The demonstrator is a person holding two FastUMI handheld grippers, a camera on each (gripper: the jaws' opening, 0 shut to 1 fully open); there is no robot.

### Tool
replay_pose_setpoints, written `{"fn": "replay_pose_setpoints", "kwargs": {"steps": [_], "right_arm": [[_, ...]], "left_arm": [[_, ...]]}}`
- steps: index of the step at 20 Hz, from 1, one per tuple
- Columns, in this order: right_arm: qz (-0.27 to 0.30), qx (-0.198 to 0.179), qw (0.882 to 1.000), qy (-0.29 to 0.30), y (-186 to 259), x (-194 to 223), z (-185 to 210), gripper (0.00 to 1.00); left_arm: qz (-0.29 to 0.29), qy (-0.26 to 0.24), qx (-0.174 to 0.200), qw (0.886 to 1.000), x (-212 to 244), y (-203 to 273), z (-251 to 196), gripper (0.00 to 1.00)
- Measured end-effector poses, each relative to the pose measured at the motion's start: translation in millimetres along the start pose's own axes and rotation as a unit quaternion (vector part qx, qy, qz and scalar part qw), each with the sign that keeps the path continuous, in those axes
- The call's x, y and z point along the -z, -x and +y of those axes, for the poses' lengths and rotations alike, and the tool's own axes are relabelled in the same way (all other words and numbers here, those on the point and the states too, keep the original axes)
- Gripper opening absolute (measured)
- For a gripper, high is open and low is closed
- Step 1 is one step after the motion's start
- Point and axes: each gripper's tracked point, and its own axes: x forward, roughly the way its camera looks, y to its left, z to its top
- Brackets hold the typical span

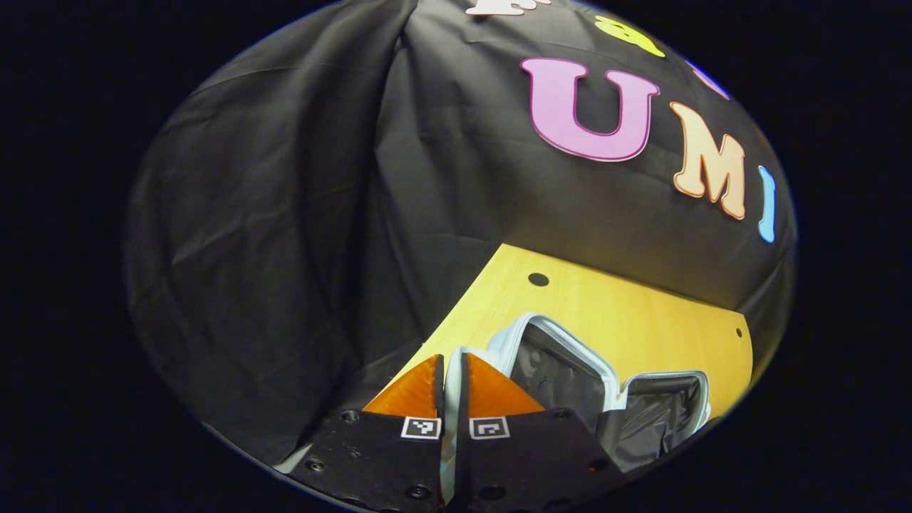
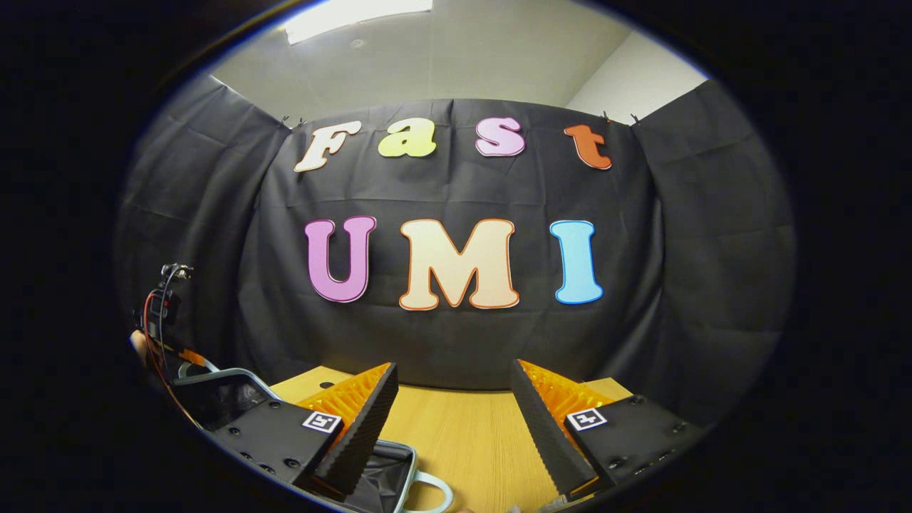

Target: First open the suitcase, pack the skin care products into it, and then close the suitcase.

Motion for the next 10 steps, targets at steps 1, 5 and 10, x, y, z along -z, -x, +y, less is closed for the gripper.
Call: {"fn": "replay_pose_setpoints", "kwargs": {"steps": [1,5,10], "right_arm": [[0.001,0.001,1.000,0.001,1,0,0,0.98],[0.001,0.004,1.000,0.001,2,-2,-3,0.98],[-0.007,-0.010,1.000,0.005,-6,-16,-5,1.00]], "left_arm": [[0.004,0.004,-0.005,1.000,5,-4,1,0.00],[0.001,0.019,-0.053,0.998,18,-15,7,0.05],[-0.092,0.041,-0.084,0.991,-12,5,8,0.39]]}}
